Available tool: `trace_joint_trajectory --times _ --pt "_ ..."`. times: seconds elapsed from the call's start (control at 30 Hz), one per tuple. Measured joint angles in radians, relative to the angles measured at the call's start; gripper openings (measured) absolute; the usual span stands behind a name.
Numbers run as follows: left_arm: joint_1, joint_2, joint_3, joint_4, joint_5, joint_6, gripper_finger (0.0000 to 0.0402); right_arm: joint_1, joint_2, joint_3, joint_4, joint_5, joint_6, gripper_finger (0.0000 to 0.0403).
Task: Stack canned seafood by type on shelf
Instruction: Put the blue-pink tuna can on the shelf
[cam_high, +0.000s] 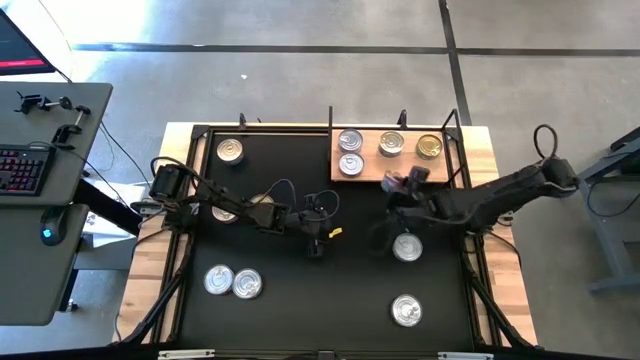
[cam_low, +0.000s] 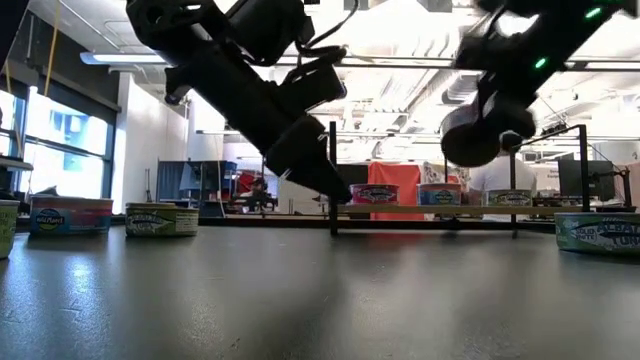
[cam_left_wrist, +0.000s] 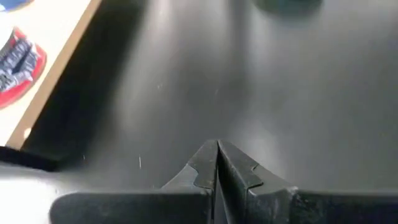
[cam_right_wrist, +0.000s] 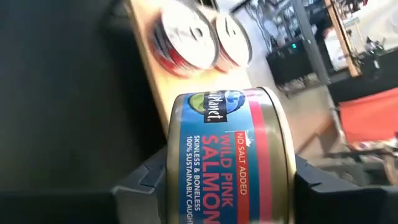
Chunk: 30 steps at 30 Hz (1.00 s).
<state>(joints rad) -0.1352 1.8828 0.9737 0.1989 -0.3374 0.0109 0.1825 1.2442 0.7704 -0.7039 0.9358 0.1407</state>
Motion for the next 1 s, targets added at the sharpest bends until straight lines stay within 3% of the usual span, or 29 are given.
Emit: trace_joint_trajectory --times 0.23,0.53,0.8,1.0 --pt "0.000 0.000 0.001 0.009 -0.007 0.001 0.0005 -0.200 0.126 0.000 0.111 -0.043 -0.217 0.0166" --pt "-0.001 0.000 0.001 0.007 -0.008 0.001 0.0005 -0.297 0.248 0.000 0.200 -0.075 -0.300 0.0167" --pt "-0.003 0.000 0.001 0.000 -0.008 -0.019 0.0005 -0.320 0.198 0.000 0.193 -0.216 -0.300 0.0312" --pt "-0.003 0.008 0.001 0.001 -0.008 -0.018 0.0005 -0.322 0.085 0.001 0.129 -0.250 -0.305 0.0335"
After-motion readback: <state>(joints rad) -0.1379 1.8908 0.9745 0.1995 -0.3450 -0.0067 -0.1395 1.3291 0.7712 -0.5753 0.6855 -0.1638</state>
